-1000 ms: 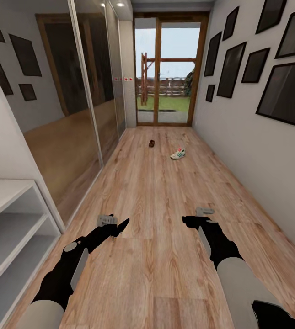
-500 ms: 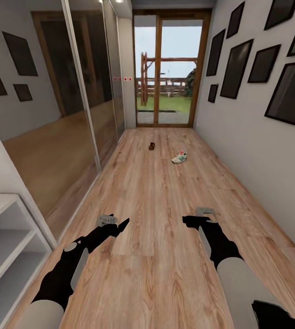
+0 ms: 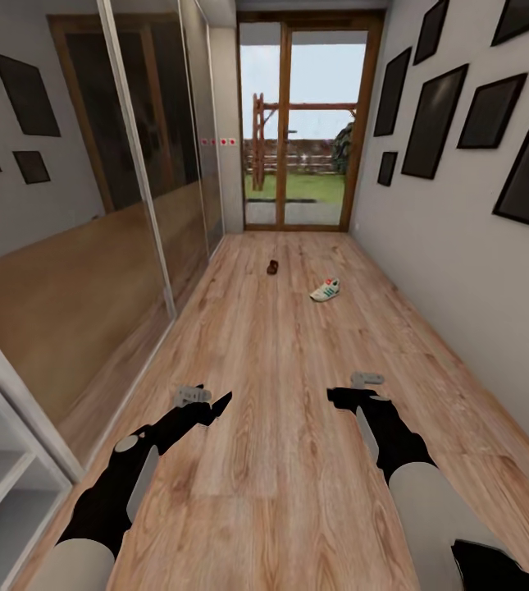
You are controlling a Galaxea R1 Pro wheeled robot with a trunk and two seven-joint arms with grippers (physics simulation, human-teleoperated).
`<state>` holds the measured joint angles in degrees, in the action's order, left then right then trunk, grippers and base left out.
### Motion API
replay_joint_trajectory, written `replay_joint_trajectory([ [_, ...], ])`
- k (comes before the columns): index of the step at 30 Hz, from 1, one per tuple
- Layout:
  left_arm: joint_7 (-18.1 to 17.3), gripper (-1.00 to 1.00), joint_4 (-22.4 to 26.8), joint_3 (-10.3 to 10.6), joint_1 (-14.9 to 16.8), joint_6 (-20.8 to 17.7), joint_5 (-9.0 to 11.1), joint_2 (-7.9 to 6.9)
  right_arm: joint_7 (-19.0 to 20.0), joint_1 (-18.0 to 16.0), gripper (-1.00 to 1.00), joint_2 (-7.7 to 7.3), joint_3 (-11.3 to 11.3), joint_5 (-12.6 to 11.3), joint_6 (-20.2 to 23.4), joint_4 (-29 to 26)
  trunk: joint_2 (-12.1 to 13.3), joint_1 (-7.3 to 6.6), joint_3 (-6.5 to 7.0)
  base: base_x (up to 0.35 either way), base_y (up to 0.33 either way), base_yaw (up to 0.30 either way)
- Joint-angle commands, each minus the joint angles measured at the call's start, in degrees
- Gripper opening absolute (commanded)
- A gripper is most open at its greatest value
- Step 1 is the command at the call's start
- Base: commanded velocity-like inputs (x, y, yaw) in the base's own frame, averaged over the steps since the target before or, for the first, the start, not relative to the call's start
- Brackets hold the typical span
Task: Pick up the two gym shoes and the two sandals from the corridor floor and place them onto the hallstand (shoe rack) in the corridor, making sure they are on the rack and not on the floor. Arrange them so the two gym shoes are next to each other and the two sandals are next to each other.
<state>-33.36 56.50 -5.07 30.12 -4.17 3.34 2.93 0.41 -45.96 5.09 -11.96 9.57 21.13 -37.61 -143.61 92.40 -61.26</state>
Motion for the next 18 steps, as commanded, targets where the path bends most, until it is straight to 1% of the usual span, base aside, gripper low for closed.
replay_joint_trajectory([
  [1, -0.4, 1.0, 0.0, -0.2, 0.0, -0.4, 0.4, 0.06, 0.1, 0.0, 1.0, 0.06, -0.3, 0.5, 0.3, -0.1, 0.0, 0.02, -0.06, 0.347, 0.0, 0.0],
  [18, -0.4, 1.0, 0.0, -0.2, 0.0, -0.4, 0.4, 0.08, 0.1, 0.0, 1.0, 0.07, -0.2, 0.5, 0.3, -0.1, 0.0, 0.02, -0.06, 0.347, 0.0, 0.0],
])
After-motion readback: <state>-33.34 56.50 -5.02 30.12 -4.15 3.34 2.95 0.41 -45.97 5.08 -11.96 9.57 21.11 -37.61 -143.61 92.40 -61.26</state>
